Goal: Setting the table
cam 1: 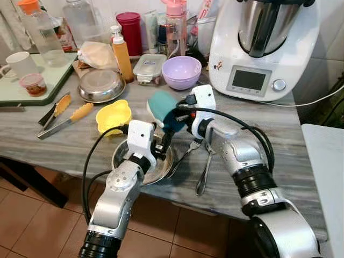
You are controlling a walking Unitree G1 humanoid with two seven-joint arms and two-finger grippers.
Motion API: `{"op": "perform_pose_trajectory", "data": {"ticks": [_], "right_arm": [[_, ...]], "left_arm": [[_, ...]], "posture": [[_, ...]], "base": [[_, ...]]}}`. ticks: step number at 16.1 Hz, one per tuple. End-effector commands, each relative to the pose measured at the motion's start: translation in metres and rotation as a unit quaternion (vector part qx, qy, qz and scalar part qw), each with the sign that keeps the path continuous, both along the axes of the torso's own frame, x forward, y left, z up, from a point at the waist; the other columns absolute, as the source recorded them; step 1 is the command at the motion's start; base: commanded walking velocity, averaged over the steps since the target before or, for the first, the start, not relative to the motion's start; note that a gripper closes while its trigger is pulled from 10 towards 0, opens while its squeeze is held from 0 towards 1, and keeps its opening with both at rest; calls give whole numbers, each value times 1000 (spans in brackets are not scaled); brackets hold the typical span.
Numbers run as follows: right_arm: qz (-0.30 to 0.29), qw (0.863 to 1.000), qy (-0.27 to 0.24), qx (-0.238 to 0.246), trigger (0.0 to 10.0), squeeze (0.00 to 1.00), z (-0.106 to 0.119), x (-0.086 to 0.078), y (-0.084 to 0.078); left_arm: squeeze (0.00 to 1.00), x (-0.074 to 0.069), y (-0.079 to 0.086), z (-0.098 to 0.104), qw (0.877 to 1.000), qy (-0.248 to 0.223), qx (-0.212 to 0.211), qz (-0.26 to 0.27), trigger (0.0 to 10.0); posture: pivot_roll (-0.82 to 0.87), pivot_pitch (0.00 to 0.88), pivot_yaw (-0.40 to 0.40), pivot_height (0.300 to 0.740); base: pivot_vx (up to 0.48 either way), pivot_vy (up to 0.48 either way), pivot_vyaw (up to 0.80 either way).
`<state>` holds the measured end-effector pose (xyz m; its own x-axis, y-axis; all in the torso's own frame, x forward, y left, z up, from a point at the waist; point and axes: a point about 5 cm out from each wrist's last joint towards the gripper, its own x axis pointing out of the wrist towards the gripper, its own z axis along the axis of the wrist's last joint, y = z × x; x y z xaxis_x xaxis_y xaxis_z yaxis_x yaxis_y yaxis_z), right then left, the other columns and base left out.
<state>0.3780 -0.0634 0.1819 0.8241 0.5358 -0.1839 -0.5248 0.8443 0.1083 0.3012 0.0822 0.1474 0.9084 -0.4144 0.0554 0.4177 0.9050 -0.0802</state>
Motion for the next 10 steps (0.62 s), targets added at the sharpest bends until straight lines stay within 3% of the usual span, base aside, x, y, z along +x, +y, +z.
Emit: {"op": "perform_pose_trajectory", "data": {"ticks": [1, 4, 8, 9, 10], "right_arm": [[11, 1000, -5, -4, 0, 0, 0, -1, 5], [17, 1000, -6, -6, 0, 0, -4, -3, 9], [22, 1000, -8, -11, 0, 0, -7, -5, 11], [23, 1000, -7, -10, 0, 0, -7, -6, 11], [23, 1000, -8, -9, 0, 0, -7, -6, 11]], "left_arm": [[0, -2, 0, 4, 1000, -4, -3, -2, 10000], [0, 1, 1, 9, 999, 5, -45, 12, 10000], [0, 5, 4, 13, 998, 13, -62, 25, 10000], [0, 6, 5, 13, 998, 15, -62, 29, 6745], [0, 6, 5, 13, 998, 16, -62, 29, 6745]], "posture": [[-165, 44, 57, 740], [-158, 40, 62, 740], [-160, 38, 66, 740], [-161, 37, 67, 740], [-161, 37, 67, 740]], "base": [[0, 0, 0], [0, 0, 0], [0, 0, 0], [0, 0, 0], [0, 0, 0]]}}
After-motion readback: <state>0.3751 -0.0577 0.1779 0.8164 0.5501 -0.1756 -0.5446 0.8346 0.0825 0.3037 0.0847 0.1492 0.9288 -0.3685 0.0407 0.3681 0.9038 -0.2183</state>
